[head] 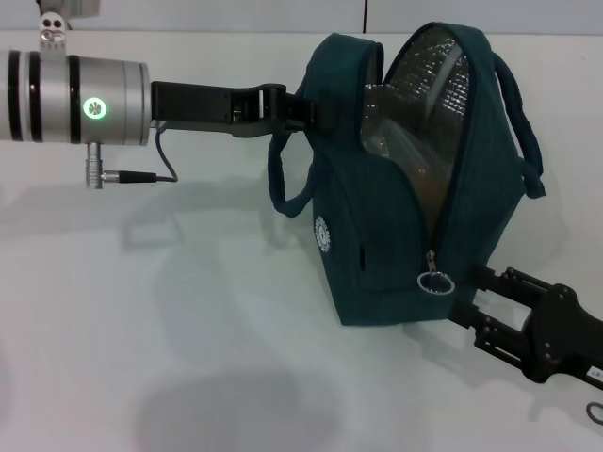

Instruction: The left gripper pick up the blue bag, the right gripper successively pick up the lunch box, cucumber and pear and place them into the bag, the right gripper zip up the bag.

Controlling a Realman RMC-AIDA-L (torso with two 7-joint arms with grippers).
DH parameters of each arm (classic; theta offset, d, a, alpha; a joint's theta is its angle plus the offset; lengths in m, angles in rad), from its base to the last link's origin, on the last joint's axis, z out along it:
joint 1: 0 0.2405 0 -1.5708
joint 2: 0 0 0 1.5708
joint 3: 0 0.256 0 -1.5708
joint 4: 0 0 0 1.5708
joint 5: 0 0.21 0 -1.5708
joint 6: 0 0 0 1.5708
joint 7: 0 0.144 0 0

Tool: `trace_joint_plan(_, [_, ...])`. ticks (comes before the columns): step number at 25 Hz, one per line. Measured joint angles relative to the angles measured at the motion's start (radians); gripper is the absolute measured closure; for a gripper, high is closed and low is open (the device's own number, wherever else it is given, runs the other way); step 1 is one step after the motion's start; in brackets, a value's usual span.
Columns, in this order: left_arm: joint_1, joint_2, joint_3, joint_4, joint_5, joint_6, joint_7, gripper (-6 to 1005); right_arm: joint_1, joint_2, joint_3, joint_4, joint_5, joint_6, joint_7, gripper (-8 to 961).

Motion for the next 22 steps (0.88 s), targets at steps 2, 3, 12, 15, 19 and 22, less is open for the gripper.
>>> trace_joint_plan(2, [-0.001, 0.0, 0.0, -0.001, 0.0, 0.0, 0.0, 959, 0.008, 0.0, -0.002, 0.0, 0.0, 0.014, 0.003, 537])
trace_joint_plan(3, [-0.002, 0.0, 0.0, -0.001, 0.0, 0.0, 0.0, 959, 0.013, 0.0, -0.004, 0.0, -0.001, 0.019, 0.005, 499])
trace_joint_plan(12, [0.0, 0.0, -0.001, -0.002, 0.0, 0.001, 0.0, 959, 0.043, 0.005, -0.044, -0.01, -0.012, 0.037, 0.01, 302])
trace_joint_plan(15, [0.001, 0.0, -0.004, 0.0, 0.0, 0.001, 0.0, 958, 0.045, 0.006, -0.06, -0.011, -0.013, 0.036, 0.011, 305])
trace_joint_plan(19, [-0.001, 0.0, -0.005, 0.0, 0.0, 0.001, 0.0, 958, 0.042, 0.006, -0.062, -0.009, -0.013, 0.033, 0.011, 306])
trace_joint_plan(22, [-0.002, 0.0, -0.004, -0.001, 0.0, 0.001, 0.001, 958, 0.041, 0.006, -0.063, -0.005, -0.014, 0.041, 0.011, 306])
